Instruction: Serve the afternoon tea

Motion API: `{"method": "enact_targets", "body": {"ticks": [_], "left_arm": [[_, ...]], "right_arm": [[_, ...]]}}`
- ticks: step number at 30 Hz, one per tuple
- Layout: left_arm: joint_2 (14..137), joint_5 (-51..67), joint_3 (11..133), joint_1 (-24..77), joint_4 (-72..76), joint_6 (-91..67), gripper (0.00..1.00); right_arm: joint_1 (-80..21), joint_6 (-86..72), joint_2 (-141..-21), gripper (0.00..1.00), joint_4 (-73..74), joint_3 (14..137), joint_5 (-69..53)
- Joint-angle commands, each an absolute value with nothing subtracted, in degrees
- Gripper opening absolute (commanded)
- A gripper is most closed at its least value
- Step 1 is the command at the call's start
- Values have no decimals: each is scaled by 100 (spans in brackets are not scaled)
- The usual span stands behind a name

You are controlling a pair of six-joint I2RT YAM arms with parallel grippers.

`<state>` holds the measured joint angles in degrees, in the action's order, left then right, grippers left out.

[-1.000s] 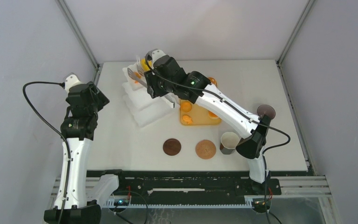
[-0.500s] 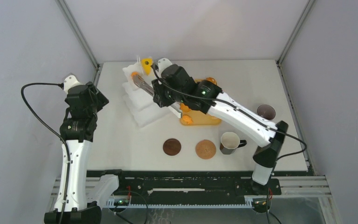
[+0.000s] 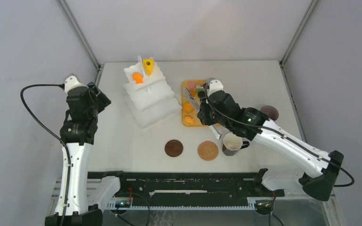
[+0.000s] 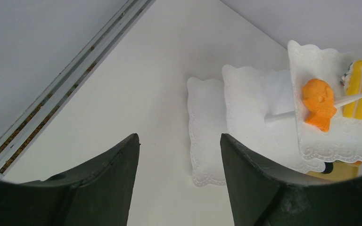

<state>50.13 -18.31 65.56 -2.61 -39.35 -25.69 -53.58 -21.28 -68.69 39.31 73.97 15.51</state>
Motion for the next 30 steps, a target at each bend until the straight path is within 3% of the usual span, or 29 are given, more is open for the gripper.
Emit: {"method": "enact_targets", "body": {"ticks": [1, 5, 9, 13, 30], "left_arm": [[4950, -1507, 6460, -304, -3602, -2715, 68], [4985, -1476, 6476, -304, -3604, -2676, 68], [4976, -1514, 6484, -301, -3637, -2619, 68], [4982, -1527, 6478, -307, -3657, -2619, 68], [5061, -1559, 6425, -304, -3612, -2624, 68]], "right_arm": [[-4951, -2547, -7148, 0, 4055, 6905, 1596], [-4830, -2315, -7637, 2, 4104, 6888, 1244], [-4791, -2043, -8046, 27, 4096, 6898, 1084], [-4790, -1890, -8319, 40, 4109, 6899, 1074], [-4737, -1699, -8893, 51, 4027, 6899, 988]]}}
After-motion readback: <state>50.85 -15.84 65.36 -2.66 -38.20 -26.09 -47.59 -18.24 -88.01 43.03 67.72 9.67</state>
